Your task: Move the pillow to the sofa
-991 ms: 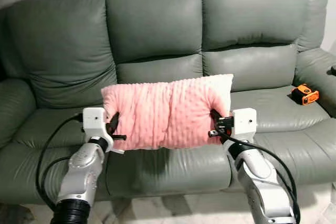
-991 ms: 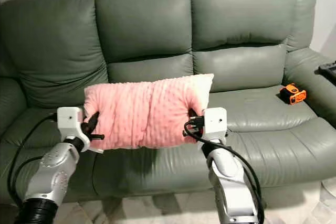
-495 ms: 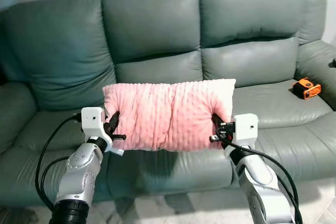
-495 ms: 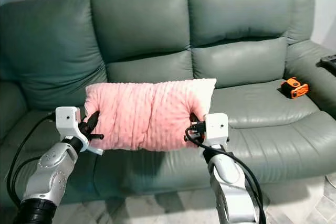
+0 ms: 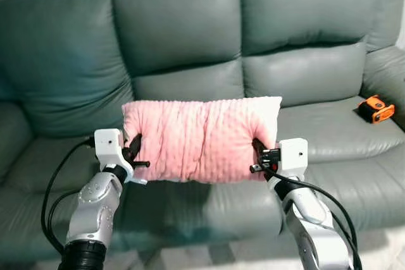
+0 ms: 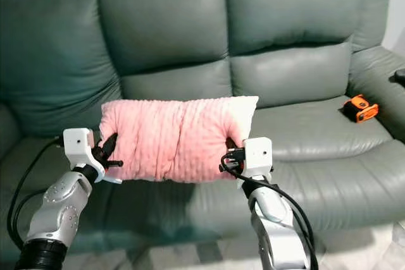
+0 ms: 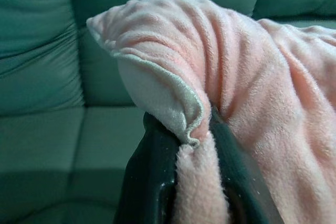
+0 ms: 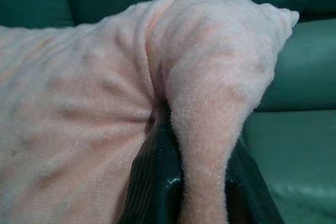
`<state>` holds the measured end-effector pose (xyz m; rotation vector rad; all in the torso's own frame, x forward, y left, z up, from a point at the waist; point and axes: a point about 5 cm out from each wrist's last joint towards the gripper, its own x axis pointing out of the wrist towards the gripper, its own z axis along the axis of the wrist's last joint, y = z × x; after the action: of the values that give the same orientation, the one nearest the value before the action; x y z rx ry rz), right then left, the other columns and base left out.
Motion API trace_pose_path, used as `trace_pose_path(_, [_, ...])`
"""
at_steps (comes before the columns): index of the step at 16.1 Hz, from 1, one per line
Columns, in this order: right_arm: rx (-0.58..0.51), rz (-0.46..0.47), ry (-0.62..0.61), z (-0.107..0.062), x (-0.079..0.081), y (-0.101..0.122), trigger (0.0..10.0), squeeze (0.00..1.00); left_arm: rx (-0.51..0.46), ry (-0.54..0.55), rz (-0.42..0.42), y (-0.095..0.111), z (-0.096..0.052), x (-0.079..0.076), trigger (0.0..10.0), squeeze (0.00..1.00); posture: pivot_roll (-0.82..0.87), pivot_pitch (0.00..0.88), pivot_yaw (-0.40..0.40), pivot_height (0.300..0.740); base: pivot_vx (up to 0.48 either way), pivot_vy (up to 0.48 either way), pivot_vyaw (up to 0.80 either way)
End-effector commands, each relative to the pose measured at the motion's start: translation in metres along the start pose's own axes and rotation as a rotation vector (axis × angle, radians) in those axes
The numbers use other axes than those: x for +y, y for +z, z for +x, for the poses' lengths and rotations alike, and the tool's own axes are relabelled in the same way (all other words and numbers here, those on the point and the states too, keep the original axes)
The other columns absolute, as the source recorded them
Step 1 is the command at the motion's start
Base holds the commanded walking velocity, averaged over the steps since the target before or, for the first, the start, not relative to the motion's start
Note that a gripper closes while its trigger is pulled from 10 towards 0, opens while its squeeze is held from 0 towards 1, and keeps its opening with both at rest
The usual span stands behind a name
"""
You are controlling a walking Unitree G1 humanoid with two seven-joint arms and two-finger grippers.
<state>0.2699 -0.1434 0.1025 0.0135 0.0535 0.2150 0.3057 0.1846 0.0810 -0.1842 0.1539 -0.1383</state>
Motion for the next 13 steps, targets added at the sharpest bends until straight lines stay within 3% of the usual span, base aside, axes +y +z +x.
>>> trace_pose_path(1, [-0.027, -0.011, -0.008, 0.000, -0.003, 0.006, 10.0, 0.00, -0.011, 0.008, 0.010, 0.002, 0.000, 0.002, 10.0, 0.00, -0.18, 0.056, 0.115, 0.740, 0.307, 0.000, 0.00])
trace_pose_path(10, [-0.013, -0.005, 0.007, -0.002, -0.003, 0.005, 10.0, 0.00, -0.001, 0.085, 0.018, -0.005, -0.003, 0.009, 10.0, 0.00, -0.18, 0.065, 0.100, 0.740, 0.031, 0.000, 0.00])
trace_pose_path(13, [0.022, 0.003, -0.015, -0.001, -0.010, -0.005, 10.0, 0.00, 0.030, 0.056, 0.005, -0.014, 0.002, 0.006, 10.0, 0.00, -0.18, 0.082, 0.100, 0.740, 0.000, 0.000, 0.00])
